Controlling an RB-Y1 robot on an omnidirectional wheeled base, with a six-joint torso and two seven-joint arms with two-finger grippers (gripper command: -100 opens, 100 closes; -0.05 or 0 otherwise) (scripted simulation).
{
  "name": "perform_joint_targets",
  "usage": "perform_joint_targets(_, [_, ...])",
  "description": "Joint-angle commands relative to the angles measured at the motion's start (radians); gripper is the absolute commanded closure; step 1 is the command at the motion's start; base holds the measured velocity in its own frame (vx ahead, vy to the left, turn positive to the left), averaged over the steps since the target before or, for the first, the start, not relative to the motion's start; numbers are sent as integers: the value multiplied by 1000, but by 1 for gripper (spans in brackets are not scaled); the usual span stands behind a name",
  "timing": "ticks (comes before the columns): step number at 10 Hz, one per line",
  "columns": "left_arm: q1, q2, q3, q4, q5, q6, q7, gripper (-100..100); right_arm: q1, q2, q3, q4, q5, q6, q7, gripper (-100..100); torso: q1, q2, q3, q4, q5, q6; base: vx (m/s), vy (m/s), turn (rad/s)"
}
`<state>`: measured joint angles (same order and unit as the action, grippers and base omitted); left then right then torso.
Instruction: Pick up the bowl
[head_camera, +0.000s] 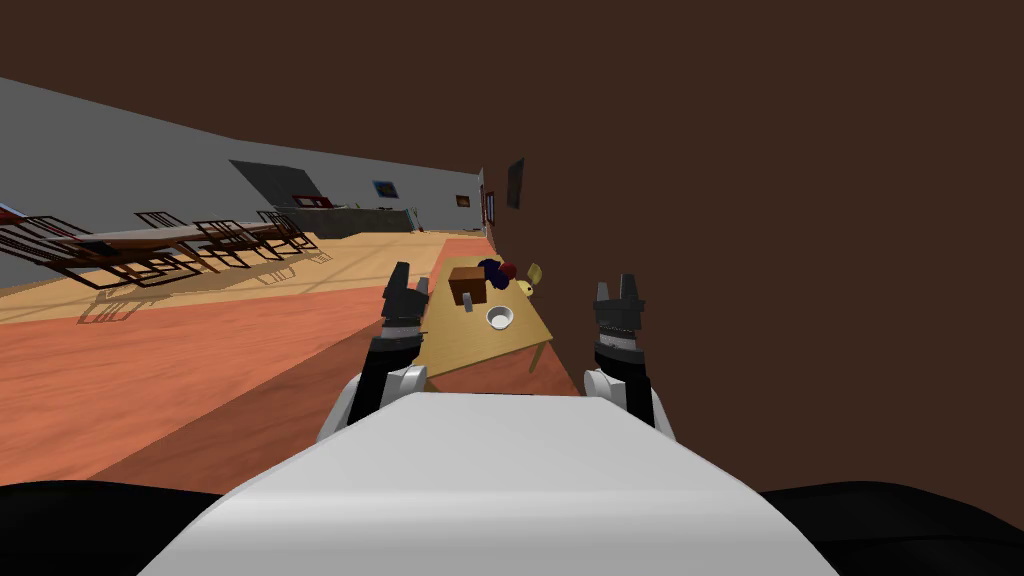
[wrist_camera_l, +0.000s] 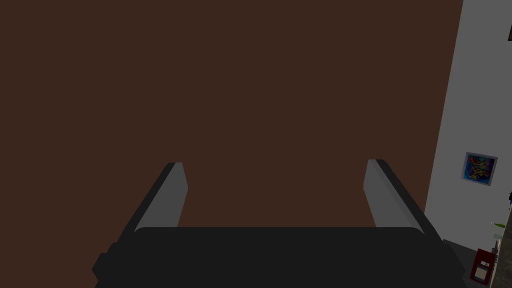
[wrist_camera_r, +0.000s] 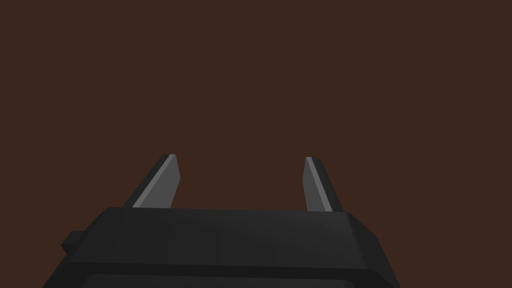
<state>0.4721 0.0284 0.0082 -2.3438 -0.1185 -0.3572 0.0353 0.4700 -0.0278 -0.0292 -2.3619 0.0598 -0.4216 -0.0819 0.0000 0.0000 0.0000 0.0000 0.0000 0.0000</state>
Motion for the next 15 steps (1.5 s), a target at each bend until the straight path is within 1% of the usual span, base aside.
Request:
perform_joint_targets(1, [-19, 32, 4, 26, 3, 26, -11, -100, 0, 0, 0, 0, 0, 0, 0, 0, 0, 0, 0, 0, 0, 0, 0, -22, 2])
perform_joint_targets(3, [-45, 61, 8, 63, 7, 65, -26, -100, 0, 0, 0, 0, 0, 0, 0, 0, -2, 0, 0, 0, 0, 0, -4, -42, -1])
perform_joint_targets(5, [-81, 87, 14, 114, 13, 115, -47, -100, 0, 0, 0, 0, 0, 0, 0, 0, -4, 0, 0, 0, -1, 0, -4, -63, -6])
perform_joint_targets(9, [-173, 129, 30, 241, 29, 244, -100, -100, 0, 0, 0, 0, 0, 0, 0, 0, -5, 0, 0, 0, -1, 0, -3, -77, -16])
perform_joint_targets(10, [-173, 129, 30, 247, 29, 252, -100, -100, 0, 0, 0, 0, 0, 0, 0, 0, -5, -1, 0, 0, -1, 0, 2, -44, -7])
perform_joint_targets(11, [-199, 138, 34, 286, 34, 289, -115, -100, 0, 0, 0, 0, 0, 0, 0, 0, -3, -1, 0, 0, -1, 0, -1, -41, -19])
perform_joint_targets(12, [-199, 138, 34, 286, 34, 291, -115, -100, 0, 0, 0, 0, 0, 0, 0, 0, -3, 0, 0, 0, -1, 0, -1, -28, -11])
perform_joint_targets(13, [-227, 147, 39, 326, 40, 328, -130, -100, 0, 0, 0, 0, 0, 0, 0, 0, -2, 0, 0, 0, -1, 0, -6, -34, -28])
perform_joint_targets(14, [-227, 147, 39, 326, 40, 332, -130, -100, 0, 0, 0, 0, 0, 0, 0, 0, -2, 0, 0, 0, -1, 0, -5, -31, -10])
perform_joint_targets(15, [-255, 156, 43, 368, 46, 371, -145, -100, 0, 0, 0, 0, 0, 0, 0, 0, -2, 0, 0, 0, -1, 0, -3, -39, -31])
